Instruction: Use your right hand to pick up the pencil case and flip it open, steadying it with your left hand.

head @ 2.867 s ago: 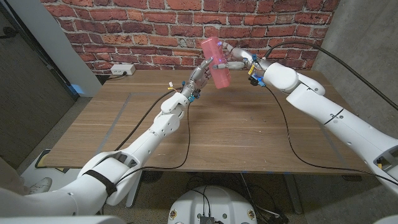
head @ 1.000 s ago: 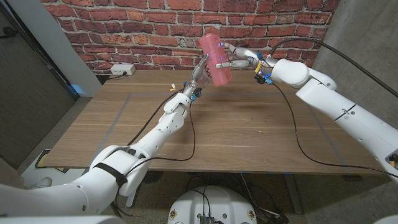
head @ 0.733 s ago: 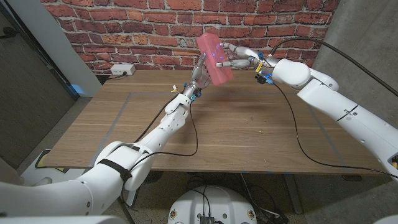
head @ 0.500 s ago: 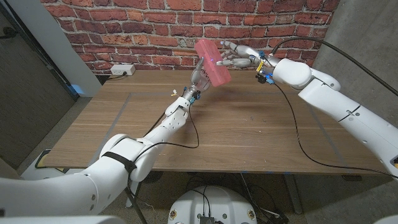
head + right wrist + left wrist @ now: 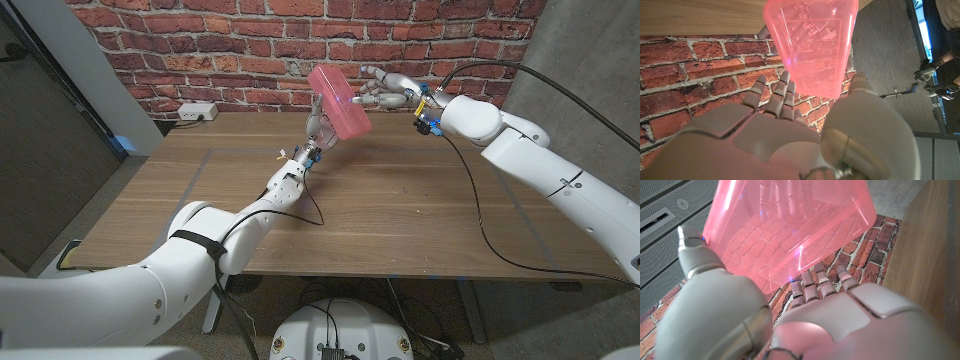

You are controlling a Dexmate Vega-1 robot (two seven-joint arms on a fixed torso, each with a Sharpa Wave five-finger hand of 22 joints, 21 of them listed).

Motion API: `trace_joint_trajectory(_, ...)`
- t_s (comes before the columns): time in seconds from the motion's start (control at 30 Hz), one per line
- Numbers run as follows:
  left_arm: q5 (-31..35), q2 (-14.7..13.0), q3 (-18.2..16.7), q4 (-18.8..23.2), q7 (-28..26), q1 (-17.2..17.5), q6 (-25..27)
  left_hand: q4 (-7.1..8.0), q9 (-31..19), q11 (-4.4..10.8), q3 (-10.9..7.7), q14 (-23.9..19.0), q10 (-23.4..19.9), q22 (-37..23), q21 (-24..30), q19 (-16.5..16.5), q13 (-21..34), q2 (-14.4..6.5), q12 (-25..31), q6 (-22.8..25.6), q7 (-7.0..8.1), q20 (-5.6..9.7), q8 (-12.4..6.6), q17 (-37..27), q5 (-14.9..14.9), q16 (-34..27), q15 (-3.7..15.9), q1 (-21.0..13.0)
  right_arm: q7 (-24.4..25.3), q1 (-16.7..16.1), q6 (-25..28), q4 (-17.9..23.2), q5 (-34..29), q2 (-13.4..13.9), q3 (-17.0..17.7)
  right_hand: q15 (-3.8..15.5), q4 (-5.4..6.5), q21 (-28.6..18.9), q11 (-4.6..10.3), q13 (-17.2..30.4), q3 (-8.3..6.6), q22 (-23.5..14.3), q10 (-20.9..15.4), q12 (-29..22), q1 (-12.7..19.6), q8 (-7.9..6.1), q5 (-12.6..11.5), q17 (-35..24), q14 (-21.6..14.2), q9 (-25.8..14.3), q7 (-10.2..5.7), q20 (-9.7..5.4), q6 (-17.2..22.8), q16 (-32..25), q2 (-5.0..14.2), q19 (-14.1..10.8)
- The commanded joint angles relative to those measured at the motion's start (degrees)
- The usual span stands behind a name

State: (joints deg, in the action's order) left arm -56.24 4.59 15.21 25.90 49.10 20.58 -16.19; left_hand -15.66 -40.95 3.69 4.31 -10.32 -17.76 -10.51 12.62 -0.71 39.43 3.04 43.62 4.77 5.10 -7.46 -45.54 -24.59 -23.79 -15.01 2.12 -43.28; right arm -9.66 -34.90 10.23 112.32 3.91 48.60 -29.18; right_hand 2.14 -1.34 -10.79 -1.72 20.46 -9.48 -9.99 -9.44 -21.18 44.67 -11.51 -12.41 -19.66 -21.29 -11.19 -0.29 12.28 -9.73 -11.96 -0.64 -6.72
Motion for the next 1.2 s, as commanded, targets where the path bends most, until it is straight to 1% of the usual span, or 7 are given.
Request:
trace_joint_trajectory(0.03,0.5,-0.1,-0.9,4.1,0.6,1.7,1.1,11.79,-0.1,8.83,-22.59,0.4,-8.6,-0.2,-0.3,0.2,0.2,-11.8,-0.2,6.6,7.15,-0.03,-0.52,-0.2,-0.2,0.4,5.97,-11.1,1.8,-0.7,1.1,1.0,0.0,0.2,0.5,-0.30,0.11,-0.4,-0.40,0.1,-0.14,-0.2,-0.6,0.1,-0.5,-0.05,0.3,0.1,-0.1,-0.1,0.36,0.05,-2.3,-0.1,-0.05,-0.4)
trace_joint_trajectory(0.33,0.2,-0.4,-0.6,5.5,-0.2,2.3,1.9,11.79,0.1,8.82,-22.82,0.7,-8.4,-0.3,-0.3,0.3,0.4,-11.6,-0.4,6.3,7.16,-0.22,-0.53,-0.5,-0.3,0.8,5.82,-10.8,8.6,-4.3,1.6,3.9,-1.8,-0.2,2.4,0.16,-0.33,-0.9,0.55,-0.1,-0.88,-0.3,-2.7,-0.4,0.2,-1.06,1.2,0.8,-0.8,0.0,-0.42,-0.11,0.7,-0.4,1.14,-2.1)
trace_joint_trajectory(0.47,0.0,-0.4,-0.5,6.5,-0.9,2.8,1.8,11.76,0.2,8.82,-23.02,0.6,-8.2,-0.3,-0.3,0.2,0.4,-11.6,-0.6,6.1,7.17,-0.07,-0.56,-0.6,-0.3,0.9,5.86,-10.7,11.7,-6.4,2.1,6.4,-3.1,0.0,3.4,0.08,-0.57,-0.8,1.08,-0.3,-1.28,-0.3,-3.9,-0.6,0.4,-2.21,1.7,1.2,-1.2,0.0,-1.09,0.02,4.3,-0.5,1.73,-2.6)
trace_joint_trajectory(0.67,-0.1,-0.3,-0.4,6.3,-0.8,2.8,1.5,11.69,0.3,8.82,-23.20,0.7,-8.2,-0.3,-0.3,0.2,0.5,-11.5,-0.8,5.9,7.17,-0.06,-0.57,-0.8,-0.3,1.1,5.94,-10.6,17.1,-9.2,3.3,9.9,-8.4,-0.3,3.3,0.31,-0.66,-0.8,1.92,-0.4,-1.45,-0.3,-5.5,-0.9,0.0,-2.95,1.8,1.8,-1.8,0.0,-2.37,-0.02,7.3,-0.6,2.04,-3.2)
trace_joint_trajectory(0.9,-0.6,0.1,-0.6,5.6,-0.4,2.5,0.8,11.68,0.1,8.79,-23.66,1.1,-7.9,-0.3,-0.4,0.3,0.7,-11.8,-1.0,5.6,7.17,-0.67,-0.73,-1.1,-0.4,1.4,5.14,-10.6,21.5,-11.7,9.4,15.0,-14.8,-1.7,2.4,0.26,-1.09,-0.8,2.92,-0.3,-1.85,-0.3,-8.7,-1.9,-0.1,-4.35,1.6,2.3,-2.4,-0.2,-2.97,0.06,12.2,-0.8,2.33,-4.0)
trace_joint_trajectory(1.07,-0.9,0.6,-0.9,4.2,0.9,1.9,0.9,11.59,0.1,8.81,-23.88,1.1,-7.7,-0.3,-0.4,0.3,0.8,-11.6,-1.2,5.5,7.16,-0.18,-0.87,-1.2,-0.4,1.5,5.39,-10.5,22.3,-11.7,13.4,16.9,-19.1,-2.5,0.8,1.26,-1.38,-1.2,4.36,-0.3,-1.91,-0.3,-13.2,-3.3,-0.8,-5.33,1.6,2.7,-5.2,-0.2,-0.18,-0.37,16.6,-2.0,2.23,-6.0)
trace_joint_trajectory(1.2,-0.6,0.5,-0.6,5.5,0.4,2.5,0.5,11.53,0.0,8.81,-23.87,1.0,-7.7,-0.3,-0.4,0.4,0.9,-11.3,-1.2,5.6,7.18,0.03,-1.11,-1.3,-0.4,1.6,5.66,-10.3,22.0,-11.3,16.3,18.5,-22.2,-3.0,-0.5,3.75,-1.70,-1.8,3.30,-0.5,-2.26,-0.5,-15.3,-3.7,-0.9,-6.13,1.6,2.3,-7.8,-0.1,2.08,-1.56,20.1,-3.3,2.87,-8.0)
